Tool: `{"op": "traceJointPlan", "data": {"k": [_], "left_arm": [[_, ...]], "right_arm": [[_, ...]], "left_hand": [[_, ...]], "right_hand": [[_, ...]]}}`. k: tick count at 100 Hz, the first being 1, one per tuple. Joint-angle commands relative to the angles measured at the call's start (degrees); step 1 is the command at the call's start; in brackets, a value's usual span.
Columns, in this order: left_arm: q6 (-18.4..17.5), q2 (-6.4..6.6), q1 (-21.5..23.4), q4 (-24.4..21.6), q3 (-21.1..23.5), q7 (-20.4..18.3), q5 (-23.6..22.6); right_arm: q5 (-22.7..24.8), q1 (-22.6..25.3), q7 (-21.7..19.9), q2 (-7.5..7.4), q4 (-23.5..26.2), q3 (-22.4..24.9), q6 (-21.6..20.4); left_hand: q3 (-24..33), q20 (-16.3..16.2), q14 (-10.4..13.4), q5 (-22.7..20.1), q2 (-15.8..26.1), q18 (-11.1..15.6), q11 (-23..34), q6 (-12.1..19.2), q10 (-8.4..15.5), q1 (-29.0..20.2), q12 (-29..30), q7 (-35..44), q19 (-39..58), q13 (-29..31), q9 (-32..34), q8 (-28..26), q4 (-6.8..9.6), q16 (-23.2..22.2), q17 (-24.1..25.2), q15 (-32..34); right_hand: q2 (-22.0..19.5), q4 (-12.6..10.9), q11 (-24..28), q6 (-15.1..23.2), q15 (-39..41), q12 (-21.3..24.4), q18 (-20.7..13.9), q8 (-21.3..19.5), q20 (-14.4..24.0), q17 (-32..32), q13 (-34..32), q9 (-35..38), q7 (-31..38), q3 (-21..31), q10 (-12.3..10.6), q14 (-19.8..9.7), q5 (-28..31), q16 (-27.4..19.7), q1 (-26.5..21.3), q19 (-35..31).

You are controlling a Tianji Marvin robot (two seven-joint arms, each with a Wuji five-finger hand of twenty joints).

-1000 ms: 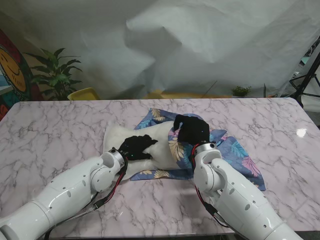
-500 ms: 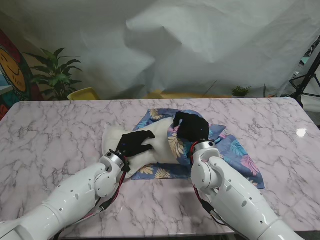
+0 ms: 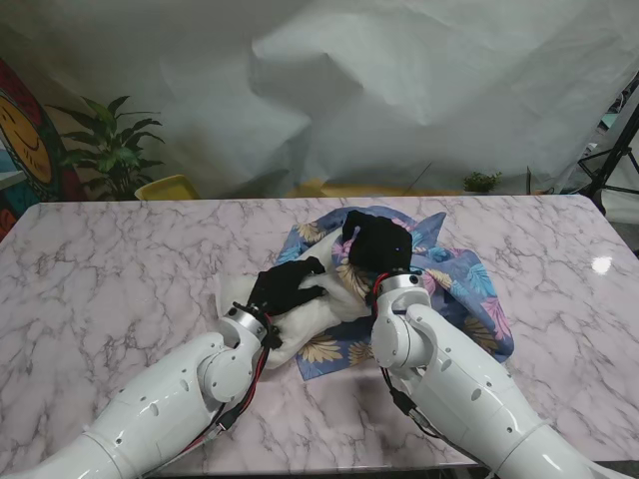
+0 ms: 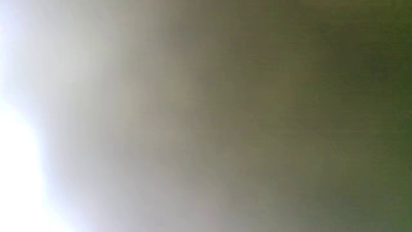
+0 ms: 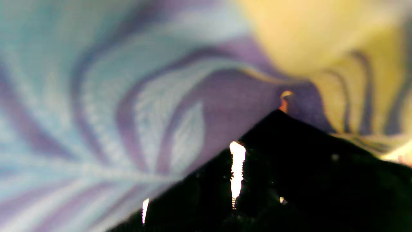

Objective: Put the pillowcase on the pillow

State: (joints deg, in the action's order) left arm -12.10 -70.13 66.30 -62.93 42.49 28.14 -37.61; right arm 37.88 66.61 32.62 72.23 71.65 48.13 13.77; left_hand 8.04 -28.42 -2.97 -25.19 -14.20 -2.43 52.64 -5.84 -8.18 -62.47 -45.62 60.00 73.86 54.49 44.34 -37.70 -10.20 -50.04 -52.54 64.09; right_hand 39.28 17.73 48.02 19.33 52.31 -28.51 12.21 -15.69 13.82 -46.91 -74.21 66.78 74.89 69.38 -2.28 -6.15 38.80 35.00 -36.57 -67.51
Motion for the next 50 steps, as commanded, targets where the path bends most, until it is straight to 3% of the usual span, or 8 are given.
{"op": "traceJointPlan", "data": {"k": [1,13,24,35,38,39,41,50], "left_arm": [[0.4,-0.82,-1.1,-0.6,-1.0,-1.0,0.0],[2.8,-1.39,-1.8,-0.3,-2.1,-2.2,1.6],[3.2,-1.96,-2.5,0.8,-2.9,-2.3,2.7],[3.1,-2.1,-2.7,1.1,-3.2,-2.3,2.9],[3.0,-2.08,-2.6,1.1,-3.2,-2.3,2.9],[3.0,-2.07,-2.6,1.1,-3.2,-2.3,2.8],[2.9,-2.06,-2.6,1.2,-3.2,-2.3,2.8],[2.8,-2.1,-2.5,1.3,-3.1,-1.9,2.7]], "right_arm": [[-0.1,0.3,0.0,0.71,0.5,-0.5,-0.3],[0.0,1.5,-0.1,0.62,2.2,-0.6,-0.7],[0.9,2.3,-3.5,-0.35,4.1,-0.7,0.2],[3.9,2.4,-6.7,-1.91,4.7,-0.5,0.7],[5.2,2.6,-7.7,-2.49,5.1,-0.4,1.0],[5.7,2.6,-8.1,-2.7,5.3,-0.3,1.2],[7.1,2.9,-9.3,-3.27,5.9,-0.2,1.4],[13.9,4.5,-15.2,-5.96,9.9,0.7,2.9]], "left_hand": [[8.2,-5.1,12.1,0.6,10.5,19.6,4.7,0.0,2.8,-11.5,-1.9,4.3,26.9,6.6,3.1,-0.1,4.81,-3.6,-9.3,12.1],[7.9,-4.5,12.3,1.0,10.8,20.1,4.8,-0.8,3.1,-11.5,-2.0,3.8,27.3,6.7,3.2,0.6,4.91,-3.2,-9.3,12.2],[7.8,-4.3,12.2,1.1,10.8,20.1,4.9,-0.9,3.2,-11.5,-2.0,3.7,27.3,6.6,3.1,0.7,4.97,-3.1,-9.3,12.3],[7.6,-4.0,12.3,1.1,10.9,20.0,5.0,-0.9,3.3,-11.5,-2.0,3.8,27.3,6.6,3.0,0.7,4.99,-3.1,-9.3,12.5],[7.6,-3.9,12.4,1.1,10.9,20.0,5.0,-0.8,3.3,-11.5,-2.1,3.8,27.3,6.6,3.1,0.7,4.99,-3.0,-9.3,12.5],[7.6,-3.9,12.4,1.1,10.9,20.0,5.0,-0.8,3.4,-11.5,-2.1,3.8,27.3,6.6,3.1,0.7,5.0,-3.0,-9.3,12.6],[7.6,-3.9,12.4,1.1,10.9,20.0,5.0,-0.8,3.4,-11.5,-2.1,3.8,27.4,6.6,3.1,0.7,5.01,-3.0,-9.3,12.6],[7.6,-3.7,12.5,1.1,11.0,20.0,5.1,-0.8,3.4,-11.5,-2.1,3.9,27.5,6.6,3.1,0.6,5.0,-3.0,-9.3,12.7]], "right_hand": [[-1.1,-0.6,3.3,-0.9,1.9,-0.2,-0.3,0.3,-0.6,-1.2,-1.8,0.9,2.4,0.1,0.2,-1.6,0.2,0.0,-1.7,-1.5],[-1.3,-0.6,3.4,-1.1,1.8,-0.2,-0.4,0.3,-0.7,-1.1,-1.7,0.8,2.3,-0.1,0.3,-1.4,0.1,-0.1,-1.8,-1.4],[-3.9,-1.2,3.3,-1.9,-2.7,-0.3,-0.3,-0.2,-0.8,2.2,-1.6,-1.9,1.4,-3.5,-0.1,-0.6,-1.9,-2.0,-2.3,0.3],[-5.3,-0.8,-1.8,-8.3,-22.3,2.0,0.1,2.4,2.4,12.2,4.7,-13.9,-7.0,-4.6,0.9,2.0,-9.6,-6.8,10.8,4.3],[-7.1,-3.2,-3.7,-10.9,-26.7,3.5,0.0,0.9,3.8,15.0,8.3,-17.4,-12.8,-3.9,1.3,2.7,-10.2,-7.4,14.6,5.3],[-8.0,-6.1,-4.4,-12.0,-28.5,4.3,0.0,-3.3,4.3,16.4,10.2,-19.0,-16.6,-3.7,1.5,3.2,-10.5,-7.9,16.7,6.0],[-8.6,-8.2,-5.5,-13.3,-30.8,5.2,0.2,-6.0,4.7,18.5,13.0,-21.6,-20.6,-3.9,2.0,3.7,-11.4,-8.9,19.2,6.7],[-10.6,-8.4,-10.2,-18.4,-38.7,8.0,1.0,-2.6,4.1,28.5,27.6,-33.9,-32.1,-9.6,5.9,8.3,-16.8,-14.0,26.2,10.2]]}}
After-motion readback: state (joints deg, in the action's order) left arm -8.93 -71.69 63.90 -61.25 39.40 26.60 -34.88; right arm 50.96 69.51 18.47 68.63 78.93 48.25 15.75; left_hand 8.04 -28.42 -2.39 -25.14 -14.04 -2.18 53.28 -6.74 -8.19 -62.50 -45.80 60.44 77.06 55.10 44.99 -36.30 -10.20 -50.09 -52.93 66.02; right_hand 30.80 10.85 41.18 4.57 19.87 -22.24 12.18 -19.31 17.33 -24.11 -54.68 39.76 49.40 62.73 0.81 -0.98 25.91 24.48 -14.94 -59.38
